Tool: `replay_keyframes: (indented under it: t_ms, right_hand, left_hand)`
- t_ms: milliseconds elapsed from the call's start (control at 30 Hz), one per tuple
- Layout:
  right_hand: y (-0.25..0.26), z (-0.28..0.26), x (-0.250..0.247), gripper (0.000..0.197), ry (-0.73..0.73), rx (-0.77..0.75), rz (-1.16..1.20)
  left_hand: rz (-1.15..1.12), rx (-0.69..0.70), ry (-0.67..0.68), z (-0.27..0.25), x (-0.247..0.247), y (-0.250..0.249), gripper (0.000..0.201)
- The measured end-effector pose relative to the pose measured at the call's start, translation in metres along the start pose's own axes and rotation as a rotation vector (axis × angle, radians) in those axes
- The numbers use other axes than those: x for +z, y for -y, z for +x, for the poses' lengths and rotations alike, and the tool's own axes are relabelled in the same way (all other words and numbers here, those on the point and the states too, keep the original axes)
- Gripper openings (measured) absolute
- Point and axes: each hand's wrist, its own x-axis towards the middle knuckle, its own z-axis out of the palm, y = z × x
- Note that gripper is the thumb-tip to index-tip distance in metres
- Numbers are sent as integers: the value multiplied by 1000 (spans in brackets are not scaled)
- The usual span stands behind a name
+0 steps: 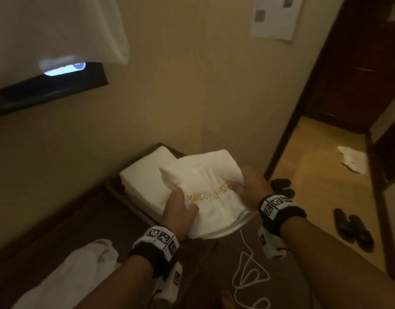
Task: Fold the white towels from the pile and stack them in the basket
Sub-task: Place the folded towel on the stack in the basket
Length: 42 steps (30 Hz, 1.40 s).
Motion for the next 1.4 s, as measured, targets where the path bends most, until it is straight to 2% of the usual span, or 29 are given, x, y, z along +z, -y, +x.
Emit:
replay_keyframes:
  t_ms: [100,233,367,467,533,633,767,833,933,1000,1067,1100,1133,1200,1267,1333,1400]
  right_hand:
    - [19,72,25,42,61,-110,84]
    - [45,158,55,52,215,-231,127]
    - [70,218,82,51,351,-307,184]
    - [75,243,99,47,368,-358,136]
    - [68,254,112,46,421,-350,104]
    - [46,259,134,47,607,-294,18]
    - [21,261,144,50,733,-263,-27]
    - [10,264,145,55,776,-239,11]
    - [-6,267,147,62,879,-211,6]
    - [-13,273,149,65,914,-225,-62]
    - [-9,285,149,69,878,-289,-144]
    - [-3,292,148,72,816,-359,-190]
    - [6,298,146,74,725,-461,-241]
    - [30,309,146,75,503,-710,-362]
    - [58,316,147,74,382,-891,-464]
    - [82,324,155,72,382,-1018,-568]
    - [99,334,169,73,458,-1084,-654]
  left_hand:
    - [4,-43,-146,38,-12,11,26]
    - [12,-145,-298,83,-23,26,24]
    - [-53,-246,-441,112,-27,37,51]
    - [-103,-308,-516,128,-26,50,52]
    - [-161,-348,-508,134,-18,66,56]
    - [-275,-469,-435,124,6,92,53]
    - [-402,-662,-407,102,26,117,34]
    - [-429,-690,-405,96,28,122,30]
    - [-414,-695,-385,90,33,127,41]
    - [-388,-704,-351,88,34,132,63]
    - [-263,-674,-356,93,27,126,76]
    - [-102,-639,-384,98,19,119,78]
    - [116,-589,-436,104,9,112,75]
    - [596,-387,-527,122,-13,98,73]
    - [890,-271,-426,147,-33,80,76]
    - [985,-333,-223,172,-49,80,81]
    - [955,-466,-59,192,-61,90,89]
